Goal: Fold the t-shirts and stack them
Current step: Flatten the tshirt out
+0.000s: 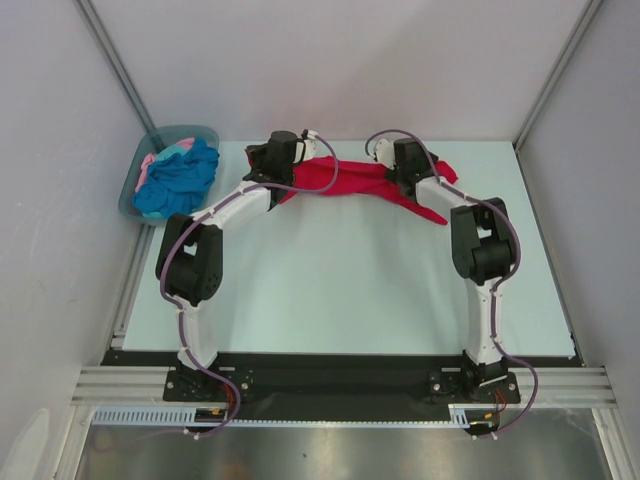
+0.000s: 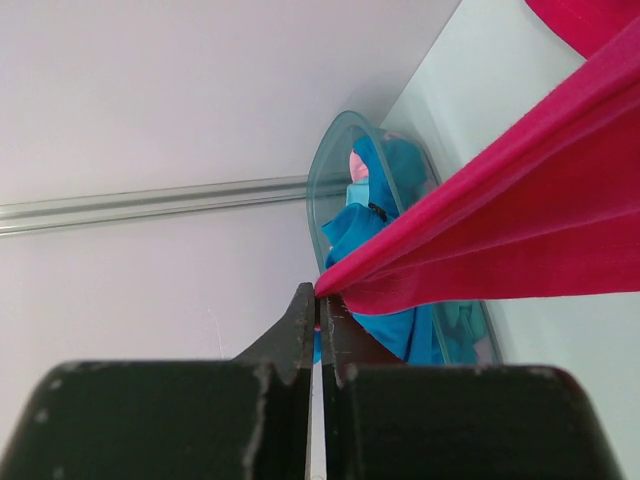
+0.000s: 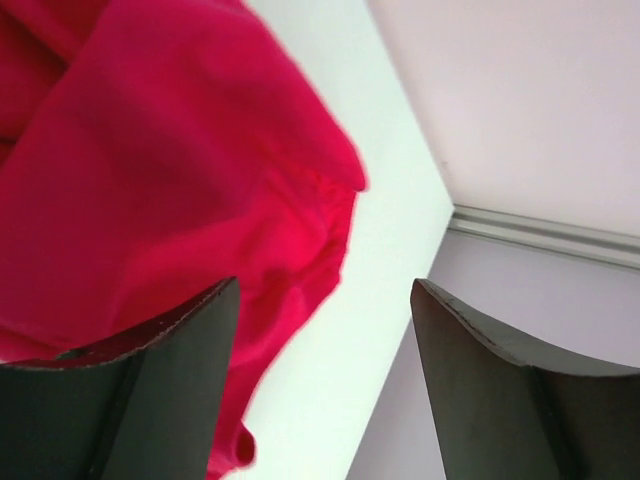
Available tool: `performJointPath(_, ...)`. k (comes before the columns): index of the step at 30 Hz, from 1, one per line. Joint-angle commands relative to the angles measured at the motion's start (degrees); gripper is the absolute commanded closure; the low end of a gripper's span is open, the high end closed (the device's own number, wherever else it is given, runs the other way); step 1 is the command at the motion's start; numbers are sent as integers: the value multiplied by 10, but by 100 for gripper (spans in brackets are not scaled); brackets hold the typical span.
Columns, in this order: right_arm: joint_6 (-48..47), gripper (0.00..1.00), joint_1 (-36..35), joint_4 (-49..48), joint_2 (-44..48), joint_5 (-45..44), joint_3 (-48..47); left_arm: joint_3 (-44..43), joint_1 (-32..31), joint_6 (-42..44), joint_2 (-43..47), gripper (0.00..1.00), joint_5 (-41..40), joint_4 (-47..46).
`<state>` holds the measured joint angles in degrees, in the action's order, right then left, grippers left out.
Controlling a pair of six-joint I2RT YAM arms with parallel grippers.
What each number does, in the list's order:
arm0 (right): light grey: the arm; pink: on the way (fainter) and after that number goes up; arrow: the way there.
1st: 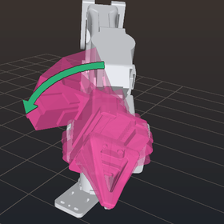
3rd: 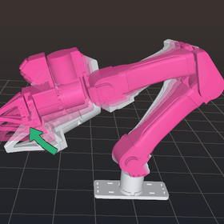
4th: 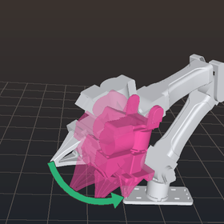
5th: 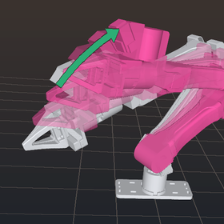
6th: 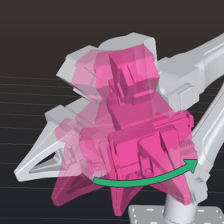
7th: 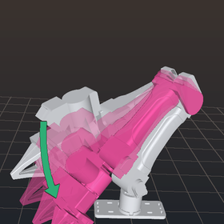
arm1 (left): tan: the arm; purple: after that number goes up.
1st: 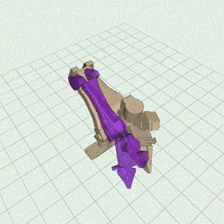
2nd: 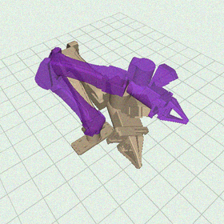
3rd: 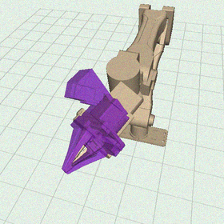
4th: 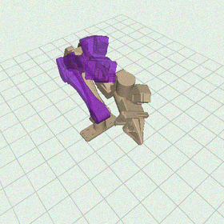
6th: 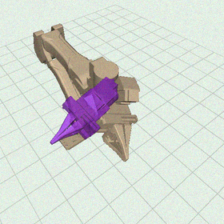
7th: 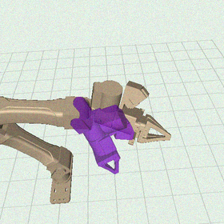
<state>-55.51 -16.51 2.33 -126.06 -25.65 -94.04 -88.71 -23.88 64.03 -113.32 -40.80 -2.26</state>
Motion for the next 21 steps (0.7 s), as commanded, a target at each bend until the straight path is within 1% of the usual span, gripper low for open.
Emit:
performJointPath(1, 12, 26, -3, -27, 78, 12, 10, -2, -2, -4, 19, 100, -14, -6)
performJointPath(2, 15, 25, -4, 1, 87, 23, 13, -2, -2, -5, 20, 100, -14, -6)
performJointPath(3, 17, 27, -3, 5, 103, 37, 15, -2, -2, -4, 19, 100, -15, -6)
performJointPath(5, 47, 28, -2, 91, 110, 70, -11, -2, -2, -3, 19, 100, -13, -6)
performJointPath(6, 66, 28, 3, 122, 119, 120, -43, -2, -2, -3, 18, 100, -13, -6)
performJointPath(7, 90, 28, 8, 167, 125, 147, -51, -2, -2, -3, 18, 100, -13, -6)
performJointPath(8, 97, 30, 10, 178, 129, 167, -54, -3, -2, -3, 18, 100, -12, -6)
performJointPath(10, 95, 31, 7, 186, 142, 185, -34, -5, -2, -3, 18, 100, -12, -6)
performJointPath(14, 66, 37, -5, 164, 157, 184, 36, -7, -2, -2, 16, 100, -13, -6)
performJointPath(16, 68, 39, -8, 167, 157, 190, 51, -8, -2, -2, 16, 100, -13, -5)
performJointPath(21, 71, 46, -7, 179, 142, 201, 53, -6, -2, 0, 20, 100, -11, -6)
